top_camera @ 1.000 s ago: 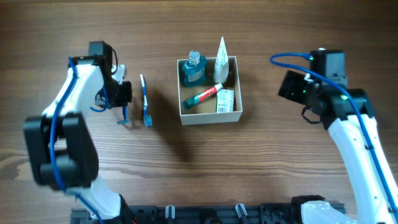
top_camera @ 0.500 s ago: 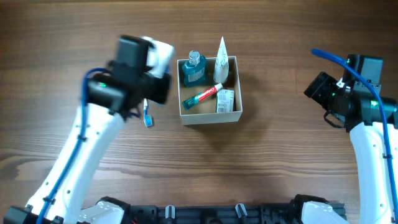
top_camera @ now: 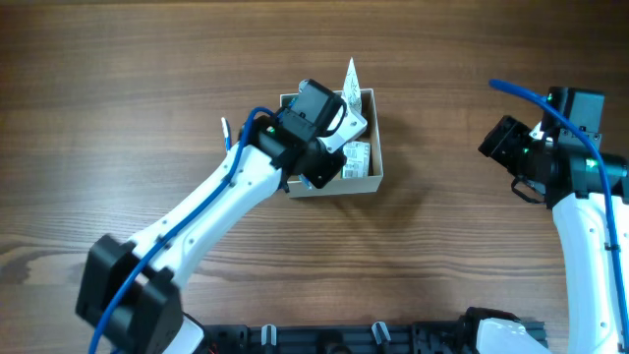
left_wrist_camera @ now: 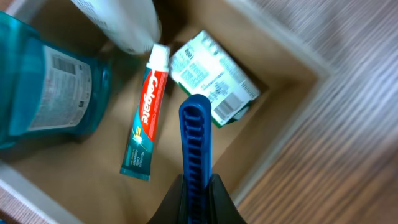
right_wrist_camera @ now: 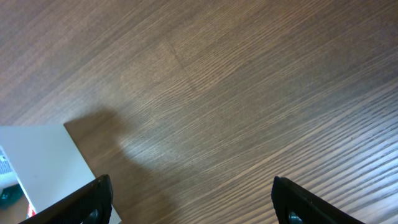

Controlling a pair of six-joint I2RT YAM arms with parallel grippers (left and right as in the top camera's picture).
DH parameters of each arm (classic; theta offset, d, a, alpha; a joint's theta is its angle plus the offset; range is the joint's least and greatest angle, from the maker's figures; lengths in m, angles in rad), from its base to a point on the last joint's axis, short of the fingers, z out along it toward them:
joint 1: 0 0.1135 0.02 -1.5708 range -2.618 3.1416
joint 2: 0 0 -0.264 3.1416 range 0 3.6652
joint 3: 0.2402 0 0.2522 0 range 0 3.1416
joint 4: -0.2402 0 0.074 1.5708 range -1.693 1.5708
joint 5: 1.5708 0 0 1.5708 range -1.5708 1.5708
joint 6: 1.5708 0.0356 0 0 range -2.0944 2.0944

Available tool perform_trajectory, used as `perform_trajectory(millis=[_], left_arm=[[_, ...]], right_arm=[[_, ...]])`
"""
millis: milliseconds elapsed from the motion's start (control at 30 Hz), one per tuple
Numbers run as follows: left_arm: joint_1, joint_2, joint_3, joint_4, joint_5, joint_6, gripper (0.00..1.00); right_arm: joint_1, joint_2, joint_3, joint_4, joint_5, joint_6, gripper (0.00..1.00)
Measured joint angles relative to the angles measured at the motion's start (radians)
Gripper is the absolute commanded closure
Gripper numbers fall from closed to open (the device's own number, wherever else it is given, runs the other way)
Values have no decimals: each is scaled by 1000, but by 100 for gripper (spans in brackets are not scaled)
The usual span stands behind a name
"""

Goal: Pack container
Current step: 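Carry the razor with the left gripper and lower it into the box, then release the razor and move the left gripper to the toothbrush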

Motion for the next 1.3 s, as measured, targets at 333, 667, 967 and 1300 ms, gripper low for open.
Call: perform_trajectory(millis=[333, 667, 967, 1300], left_arm=[[0, 19, 0, 20, -71, 79, 96], [0, 19, 0, 27, -85, 267, 95], [0, 19, 0, 46, -85, 332, 48], [0, -2, 0, 53, -122, 286, 24]], right_arm=[[0, 0, 0, -1, 0, -16, 17], [0, 0, 0, -2, 0, -19, 17], [0, 0, 0, -2, 0, -19, 17], [0, 0, 0, -2, 0, -19, 17]])
